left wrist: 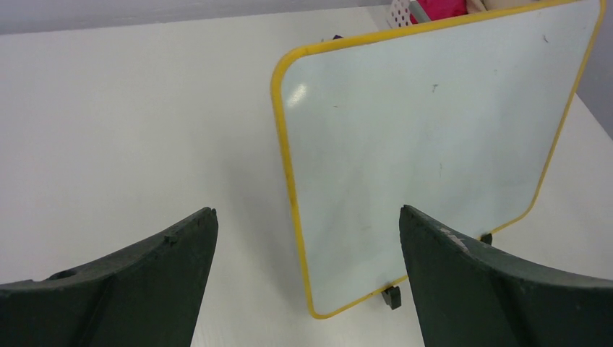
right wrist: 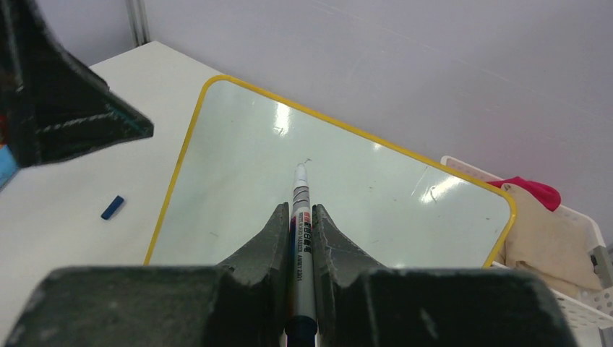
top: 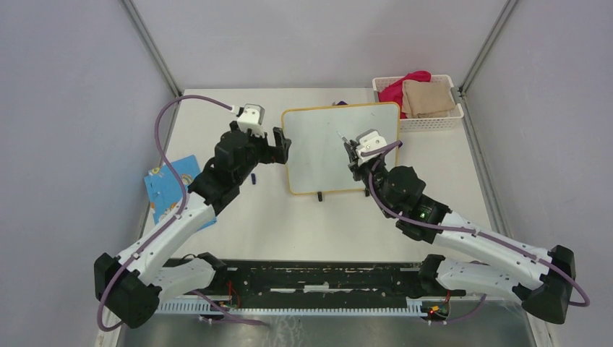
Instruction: Write a sentence on the whiteboard
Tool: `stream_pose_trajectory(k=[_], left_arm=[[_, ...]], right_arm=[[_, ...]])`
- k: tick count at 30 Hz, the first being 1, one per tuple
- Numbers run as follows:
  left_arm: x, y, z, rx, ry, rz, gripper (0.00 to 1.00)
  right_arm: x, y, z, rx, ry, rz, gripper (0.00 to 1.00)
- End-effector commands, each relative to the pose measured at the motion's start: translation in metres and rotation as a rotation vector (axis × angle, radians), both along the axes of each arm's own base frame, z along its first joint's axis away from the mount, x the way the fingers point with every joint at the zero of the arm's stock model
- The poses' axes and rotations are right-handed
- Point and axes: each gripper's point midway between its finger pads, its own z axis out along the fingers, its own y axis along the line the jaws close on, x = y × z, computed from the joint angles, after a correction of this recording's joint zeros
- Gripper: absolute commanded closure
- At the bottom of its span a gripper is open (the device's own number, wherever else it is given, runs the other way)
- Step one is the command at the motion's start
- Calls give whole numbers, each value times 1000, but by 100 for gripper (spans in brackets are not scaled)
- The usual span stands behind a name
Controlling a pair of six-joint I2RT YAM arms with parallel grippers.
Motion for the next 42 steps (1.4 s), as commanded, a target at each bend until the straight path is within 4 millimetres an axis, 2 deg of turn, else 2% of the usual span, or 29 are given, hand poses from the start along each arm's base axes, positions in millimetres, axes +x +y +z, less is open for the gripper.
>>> stream_pose_trajectory(k=[1,5,8,15,18,21,23,26,33,38,42], left_arm=[[21,3,7,-210,40,-48,0],[28,5,12,-361,60,-105,0],[28,-4,8,-397,86,-159,0],[42,-4,-6,-426,109,-115,0],[52,4,4,-477,77,-43,0],[55,15,27,-517,-36,1,0],[54,14,38,-507,-69,-16,0],[56,13,41,-441,-69,-36,0],[54,10,27,-367,-56,-88,0],[52,6,2,-339,8,-120,0],[42,-8,-10,-345,57,-210,0]], right_arm=[[-9,-7,10,26,-51,-13,100],[-14,-14,-1,28,-53,-13,100],[-18,-16,-8,31,-52,1,100],[-26,-11,-18,44,-34,65,100],[-30,-6,-16,87,-21,105,100],[-30,-1,-15,115,-9,141,100],[-30,5,-15,117,-8,184,100],[-34,10,-10,133,-35,247,100],[-34,21,-10,122,-33,295,100],[-26,6,-15,132,-38,207,100],[-27,2,-20,116,-50,196,100]])
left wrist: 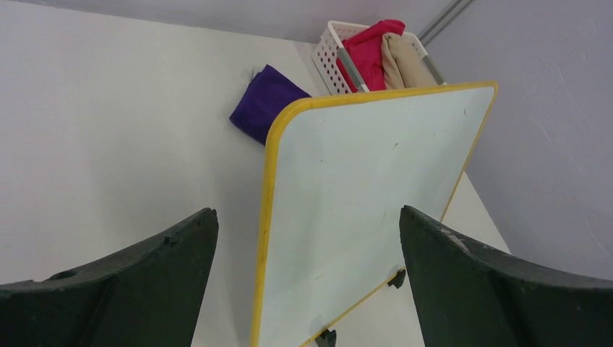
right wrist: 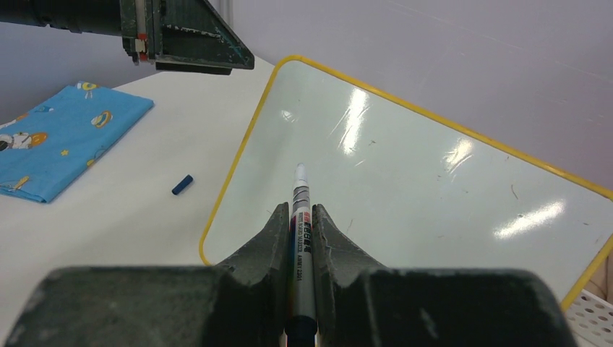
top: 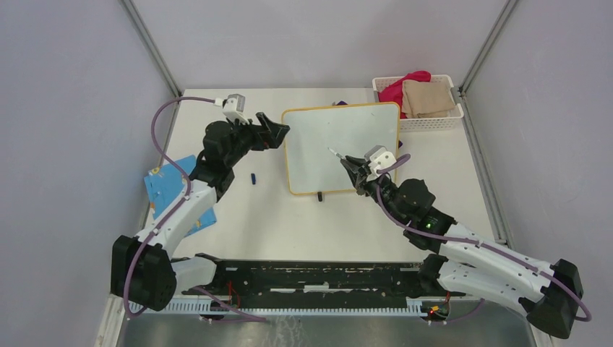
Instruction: Write a sentence on the whiteboard
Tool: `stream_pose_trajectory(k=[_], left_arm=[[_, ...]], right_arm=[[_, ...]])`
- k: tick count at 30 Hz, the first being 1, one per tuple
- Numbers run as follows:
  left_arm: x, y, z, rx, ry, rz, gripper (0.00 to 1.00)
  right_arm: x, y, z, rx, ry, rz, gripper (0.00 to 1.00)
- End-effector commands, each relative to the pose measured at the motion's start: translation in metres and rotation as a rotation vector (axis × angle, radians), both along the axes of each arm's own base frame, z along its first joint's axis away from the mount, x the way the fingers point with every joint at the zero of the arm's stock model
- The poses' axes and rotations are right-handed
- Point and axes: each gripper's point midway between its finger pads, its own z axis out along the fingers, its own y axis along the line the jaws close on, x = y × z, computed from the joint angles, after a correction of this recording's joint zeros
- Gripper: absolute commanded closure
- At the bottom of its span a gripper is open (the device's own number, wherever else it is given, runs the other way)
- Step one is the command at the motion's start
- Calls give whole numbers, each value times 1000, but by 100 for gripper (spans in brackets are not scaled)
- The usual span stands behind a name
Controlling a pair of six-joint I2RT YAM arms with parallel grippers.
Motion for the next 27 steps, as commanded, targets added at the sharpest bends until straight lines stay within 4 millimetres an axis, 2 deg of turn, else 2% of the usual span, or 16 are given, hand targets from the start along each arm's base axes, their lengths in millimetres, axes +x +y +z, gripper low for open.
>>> stream_pose_trajectory(k=[1,11,16,21,27], left_arm=[[-12,-13,-6,26,-21,-114,0],[-33,-4,-38,122,-24,-70,0],[-28,-6,-58,135,61,-66,3],[-25,-7,-59,89,80,-80,3],[-17,-11,-68,11,121,-127,1]], right_arm=[[2,-10,15,50,-51,-41,100],[1,-15,16,25,-83,-50,100],[1,-10,12,12,-80,-33,100],[-1,-7,13,21,-80,-19,100],[-2,0,16,26,-77,11,100]])
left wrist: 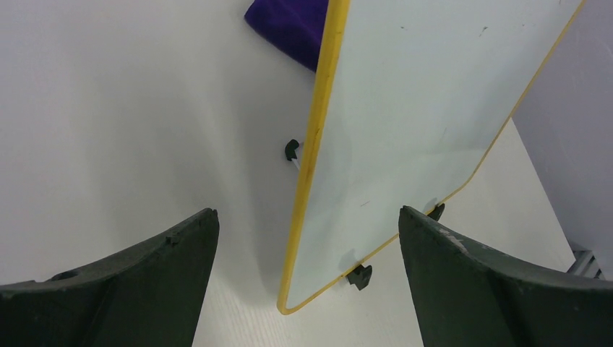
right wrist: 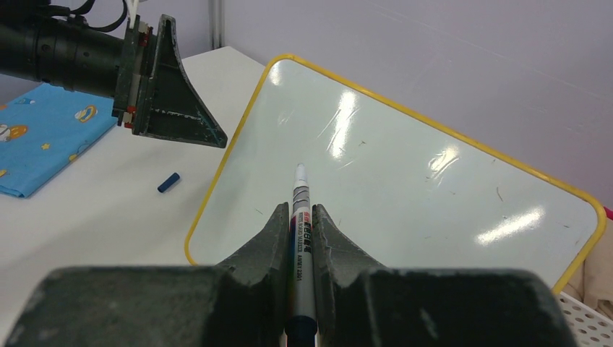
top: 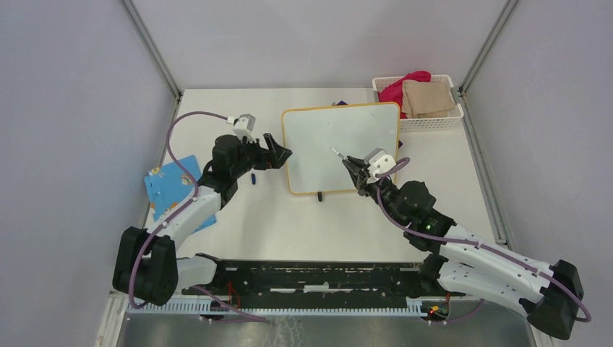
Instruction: Write a sentence on the whiteboard
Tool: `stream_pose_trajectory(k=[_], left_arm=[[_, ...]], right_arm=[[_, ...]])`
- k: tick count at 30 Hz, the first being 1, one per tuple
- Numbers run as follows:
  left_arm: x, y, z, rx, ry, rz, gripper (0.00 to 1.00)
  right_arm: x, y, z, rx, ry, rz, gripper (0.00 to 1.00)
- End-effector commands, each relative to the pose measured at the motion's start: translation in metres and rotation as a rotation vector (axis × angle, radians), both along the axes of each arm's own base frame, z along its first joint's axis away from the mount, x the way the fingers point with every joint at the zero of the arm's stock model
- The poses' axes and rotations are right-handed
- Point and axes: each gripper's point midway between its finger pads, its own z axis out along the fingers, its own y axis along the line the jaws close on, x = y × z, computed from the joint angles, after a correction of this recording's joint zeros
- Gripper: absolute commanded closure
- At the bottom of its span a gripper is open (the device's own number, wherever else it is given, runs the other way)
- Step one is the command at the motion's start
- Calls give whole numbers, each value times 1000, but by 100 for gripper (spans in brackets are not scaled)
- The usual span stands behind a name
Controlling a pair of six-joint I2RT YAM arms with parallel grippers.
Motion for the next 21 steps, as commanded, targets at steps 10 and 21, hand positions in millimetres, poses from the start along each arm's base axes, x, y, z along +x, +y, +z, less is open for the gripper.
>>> stream_pose_trajectory(k=[10,21], left_arm=[[3,-39,7,-166,-27,-281,14],[5,-47,-15,-209,-2,-373,24]], right_arm=[[-5,17,21,61,-29,79,100],[-7,20,17,67,-18,98,100]])
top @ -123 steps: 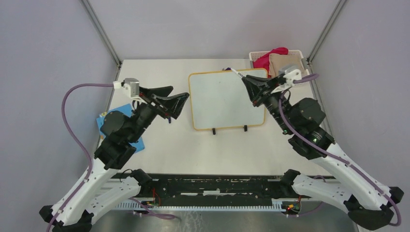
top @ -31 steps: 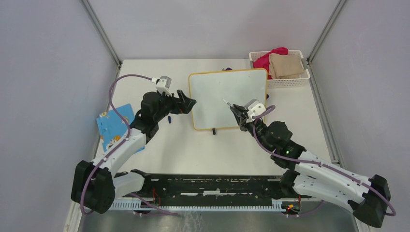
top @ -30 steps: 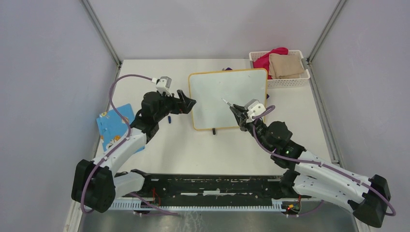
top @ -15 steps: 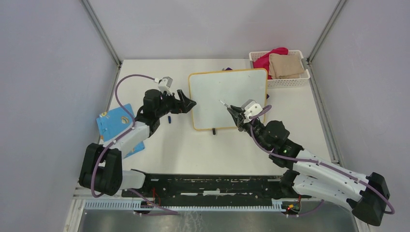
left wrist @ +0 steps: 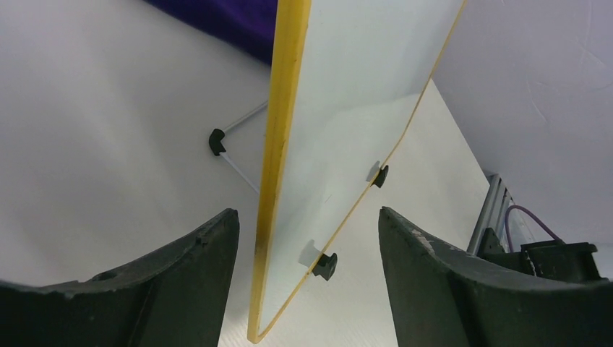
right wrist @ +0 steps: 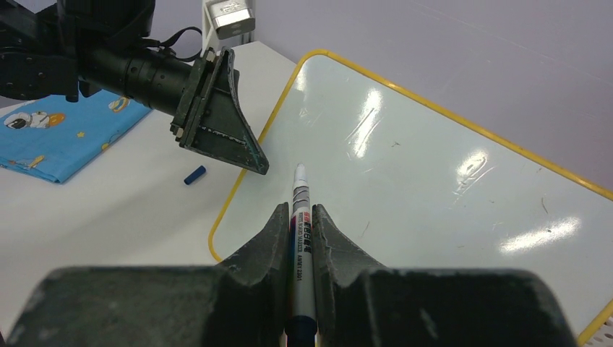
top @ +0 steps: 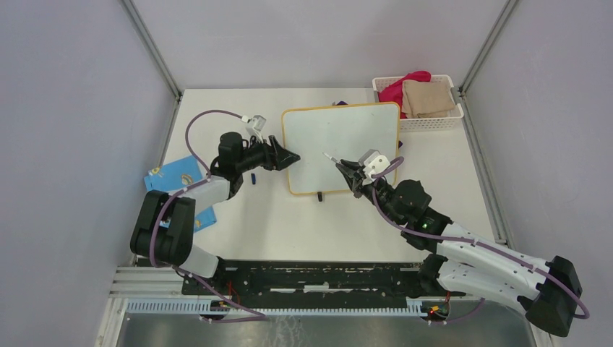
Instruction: Write a sentence on the whiteboard
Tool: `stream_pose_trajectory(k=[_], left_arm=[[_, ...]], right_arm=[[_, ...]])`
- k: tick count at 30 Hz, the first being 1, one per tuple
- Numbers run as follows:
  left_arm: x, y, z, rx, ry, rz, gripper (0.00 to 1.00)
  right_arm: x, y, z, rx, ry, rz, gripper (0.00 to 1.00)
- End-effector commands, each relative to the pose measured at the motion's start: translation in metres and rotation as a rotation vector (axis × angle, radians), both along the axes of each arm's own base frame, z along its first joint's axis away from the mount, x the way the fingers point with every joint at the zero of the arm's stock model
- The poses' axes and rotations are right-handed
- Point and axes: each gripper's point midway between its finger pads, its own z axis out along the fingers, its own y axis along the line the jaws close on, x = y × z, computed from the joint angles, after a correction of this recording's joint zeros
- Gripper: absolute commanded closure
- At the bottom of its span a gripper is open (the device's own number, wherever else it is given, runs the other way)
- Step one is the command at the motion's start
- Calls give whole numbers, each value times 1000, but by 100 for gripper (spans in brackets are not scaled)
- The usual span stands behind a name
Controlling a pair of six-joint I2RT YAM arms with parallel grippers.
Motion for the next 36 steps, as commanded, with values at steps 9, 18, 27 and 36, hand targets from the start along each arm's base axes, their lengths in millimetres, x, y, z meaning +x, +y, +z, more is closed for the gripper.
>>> stream_pose_trajectory(k=[9,18,27,36], left_arm=[[-3,-15,1,-67,-44,-150,33],[-1,-16,-16,-49,-13,-157,44],[0,-16,-25,-35,6,-163,58],[1,-15,-30,-30,21,-165,63]], right_arm=[[-4,5,29,83,-46,34,100],[-4,5,27,78,-43,31,100],[-4,5,24,76,-35,31,100],[-3,5,23,73,-34,29,100]])
